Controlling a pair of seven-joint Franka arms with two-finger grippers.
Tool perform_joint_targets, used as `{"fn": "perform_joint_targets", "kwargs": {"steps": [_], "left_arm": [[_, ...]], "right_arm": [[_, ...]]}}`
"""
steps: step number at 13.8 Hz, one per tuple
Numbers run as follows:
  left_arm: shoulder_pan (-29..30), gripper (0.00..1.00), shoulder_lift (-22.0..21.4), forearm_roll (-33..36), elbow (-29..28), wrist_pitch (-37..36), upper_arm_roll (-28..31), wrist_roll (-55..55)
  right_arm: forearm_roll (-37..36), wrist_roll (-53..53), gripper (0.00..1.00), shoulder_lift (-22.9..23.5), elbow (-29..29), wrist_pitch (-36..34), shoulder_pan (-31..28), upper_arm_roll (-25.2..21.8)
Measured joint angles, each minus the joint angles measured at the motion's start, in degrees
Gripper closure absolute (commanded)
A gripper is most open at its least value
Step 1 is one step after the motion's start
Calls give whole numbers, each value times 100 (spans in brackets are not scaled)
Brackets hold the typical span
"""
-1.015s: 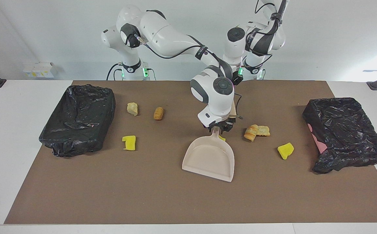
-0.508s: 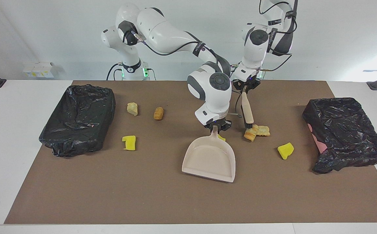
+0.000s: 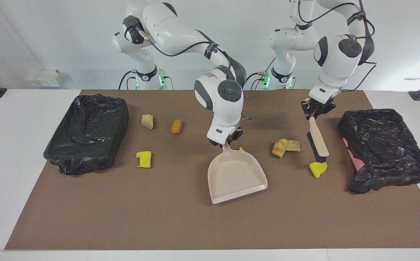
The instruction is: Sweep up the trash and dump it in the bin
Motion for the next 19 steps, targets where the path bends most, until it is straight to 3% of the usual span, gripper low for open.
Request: {"fn": "perform_joint_targets", "kwargs": {"steps": [4,7,10,14,19], "left_arm": [[700,100,1030,2,793,246,9,777],[986,100,1469,2,1077,279,8,1168],[1006,100,1542,2,1068,192,-48,1669],[800,100,1482,-1,918,-140,-149,1924],[450,100,1034,-16,241,-154,-164,844]], "right_arm": [[-94,-1764,100,-273,-9,-172,-591,-7],[-110,-3296,100,-469,-150,-451,-942,-6],[-195,-4849,100,-601,-607,-333,-1091,-7],[-501,-6785,100,-1004,-1758,548,-1300,-10],[-945,-7322,100,-1179,-2227,787,-1221,21]]}}
